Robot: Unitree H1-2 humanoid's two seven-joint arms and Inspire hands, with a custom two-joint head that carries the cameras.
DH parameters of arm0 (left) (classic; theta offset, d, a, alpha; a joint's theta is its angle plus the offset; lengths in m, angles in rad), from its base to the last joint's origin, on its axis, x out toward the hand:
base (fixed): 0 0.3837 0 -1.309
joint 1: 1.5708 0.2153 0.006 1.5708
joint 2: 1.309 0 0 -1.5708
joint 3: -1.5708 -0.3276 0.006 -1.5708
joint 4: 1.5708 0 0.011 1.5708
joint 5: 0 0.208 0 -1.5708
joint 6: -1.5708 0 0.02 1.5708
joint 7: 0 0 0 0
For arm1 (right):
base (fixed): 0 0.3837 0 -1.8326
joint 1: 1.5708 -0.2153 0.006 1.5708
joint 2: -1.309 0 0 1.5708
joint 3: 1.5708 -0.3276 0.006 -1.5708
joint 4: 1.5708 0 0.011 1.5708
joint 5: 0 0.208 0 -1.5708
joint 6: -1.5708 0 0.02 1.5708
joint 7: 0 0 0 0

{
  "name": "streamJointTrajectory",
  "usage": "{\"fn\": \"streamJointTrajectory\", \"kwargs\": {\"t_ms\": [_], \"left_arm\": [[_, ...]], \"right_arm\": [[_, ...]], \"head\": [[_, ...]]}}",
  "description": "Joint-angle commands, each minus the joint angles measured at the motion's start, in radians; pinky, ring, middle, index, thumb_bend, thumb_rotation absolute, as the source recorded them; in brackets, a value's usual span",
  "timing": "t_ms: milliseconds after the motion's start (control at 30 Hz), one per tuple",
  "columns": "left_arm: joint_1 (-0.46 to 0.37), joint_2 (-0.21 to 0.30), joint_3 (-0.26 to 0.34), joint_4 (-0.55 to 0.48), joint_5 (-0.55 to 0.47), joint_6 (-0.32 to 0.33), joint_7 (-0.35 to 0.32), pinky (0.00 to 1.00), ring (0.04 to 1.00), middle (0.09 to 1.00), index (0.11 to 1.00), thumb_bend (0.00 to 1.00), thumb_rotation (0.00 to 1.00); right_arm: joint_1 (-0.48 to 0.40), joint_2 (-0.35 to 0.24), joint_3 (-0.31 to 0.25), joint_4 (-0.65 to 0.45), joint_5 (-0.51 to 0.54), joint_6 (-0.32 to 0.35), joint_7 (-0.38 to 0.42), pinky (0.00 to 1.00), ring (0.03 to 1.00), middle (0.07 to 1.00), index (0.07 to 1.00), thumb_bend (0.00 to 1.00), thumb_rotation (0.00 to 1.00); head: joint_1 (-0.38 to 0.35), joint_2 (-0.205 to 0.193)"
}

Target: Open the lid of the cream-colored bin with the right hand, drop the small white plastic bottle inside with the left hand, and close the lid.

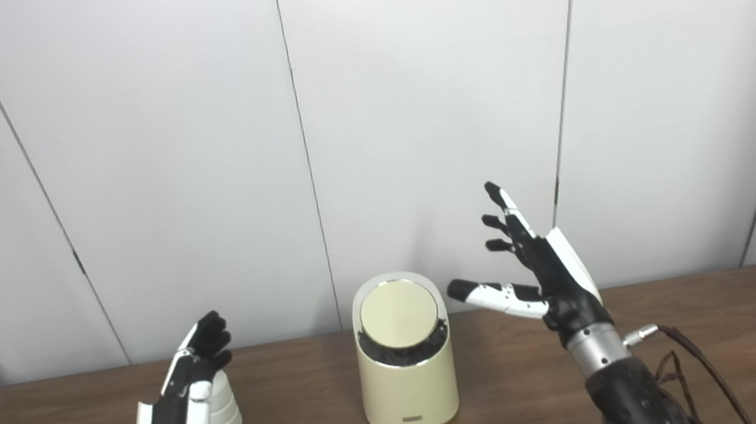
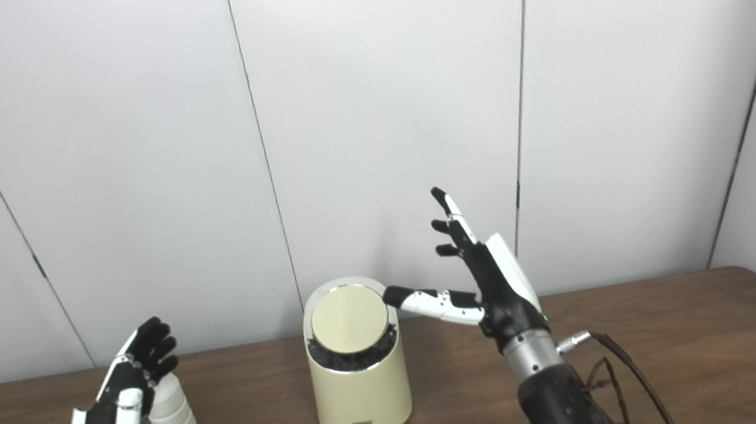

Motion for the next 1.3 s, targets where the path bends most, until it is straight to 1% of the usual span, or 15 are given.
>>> {"fn": "streamJointTrajectory", "kwargs": {"t_ms": [0,33,67,100,167,233,333,400,600,700,833,1033,1267], "left_arm": [[-0.035,0.003,0.001,-0.044,0.017,-0.014,0.012,0.85,0.875,0.887,0.892,0.41,0.88],[-0.034,0.003,0.0,-0.045,0.017,-0.014,0.011,0.85,0.875,0.886,0.892,0.41,0.88],[-0.034,0.004,-0.001,-0.046,0.017,-0.013,0.01,0.86,0.878,0.889,0.894,0.41,0.89],[-0.033,0.004,-0.001,-0.048,0.016,-0.013,0.009,0.86,0.878,0.889,0.895,0.41,0.89],[-0.032,0.0,0.0,-0.052,0.013,-0.01,0.01,0.86,0.878,0.888,0.894,0.41,0.89],[-0.031,-0.003,0.0,-0.056,0.013,-0.008,0.012,0.86,0.877,0.886,0.89,0.4,0.88],[-0.031,-0.003,-0.002,-0.058,0.018,-0.009,0.011,0.86,0.877,0.889,0.894,0.4,0.88],[-0.031,-0.003,-0.003,-0.059,0.02,-0.01,0.011,0.86,0.877,0.89,0.894,0.4,0.89],[-0.031,-0.008,-0.005,-0.061,0.023,-0.01,0.014,0.85,0.872,0.883,0.884,0.41,0.87],[-0.029,-0.01,-0.004,-0.066,0.025,-0.005,0.016,0.85,0.872,0.886,0.886,0.41,0.88],[-0.03,-0.006,-0.004,-0.065,0.03,-0.009,0.014,0.84,0.871,0.885,0.887,0.4,0.88],[-0.029,-0.007,-0.005,-0.065,0.027,-0.007,0.012,0.85,0.873,0.885,0.887,0.41,0.88],[-0.027,-0.004,-0.007,-0.067,0.03,-0.002,0.008,0.85,0.876,0.888,0.89,0.41,0.87]], "right_arm": [[-0.058,-0.009,0.019,-0.003,-0.032,-0.019,-0.001,0.78,0.967,1.0,1.0,0.99,0.54],[-0.067,-0.013,0.033,0.011,-0.047,-0.024,-0.002,0.8,0.972,1.0,1.0,0.98,0.54],[-0.076,-0.016,0.046,0.027,-0.06,-0.033,-0.004,0.86,0.987,1.0,1.0,0.96,0.52],[-0.081,-0.018,0.054,0.037,-0.067,-0.04,-0.005,0.89,0.993,1.0,1.0,0.95,0.51],[-0.094,-0.017,0.07,0.069,-0.076,-0.06,-0.011,0.91,0.999,1.0,1.0,0.93,0.5],[-0.101,-0.013,0.08,0.086,-0.078,-0.062,-0.014,0.95,1.0,1.0,1.0,0.94,0.47],[-0.102,0.0,0.102,0.088,-0.112,-0.027,-0.012,0.94,1.0,1.0,1.0,0.93,0.45],[-0.101,0.009,0.113,0.088,-0.135,-0.007,-0.013,0.96,1.0,1.0,1.0,0.94,0.45],[-0.103,0.013,0.147,0.124,-0.222,-0.005,-0.039,1.0,1.0,1.0,1.0,0.97,0.44],[-0.105,0.015,0.151,0.135,-0.244,-0.003,-0.039,1.0,1.0,1.0,1.0,0.99,0.4],[-0.104,0.018,0.152,0.15,-0.26,-0.001,-0.036,1.0,1.0,1.0,1.0,0.99,0.38],[-0.099,0.026,0.154,0.167,-0.283,0.01,-0.043,1.0,1.0,1.0,1.0,0.92,0.37],[-0.108,0.026,0.155,0.194,-0.312,0.021,-0.057,1.0,1.0,1.0,1.0,0.77,0.43]], "head": [[0.001,0.0],[0.004,0.0],[0.004,0.001],[0.004,0.001],[0.006,0.003],[0.008,0.005],[0.013,0.006],[0.015,0.007],[0.019,0.012],[0.021,0.015],[0.019,0.016],[0.017,0.018],[0.019,0.018]]}}
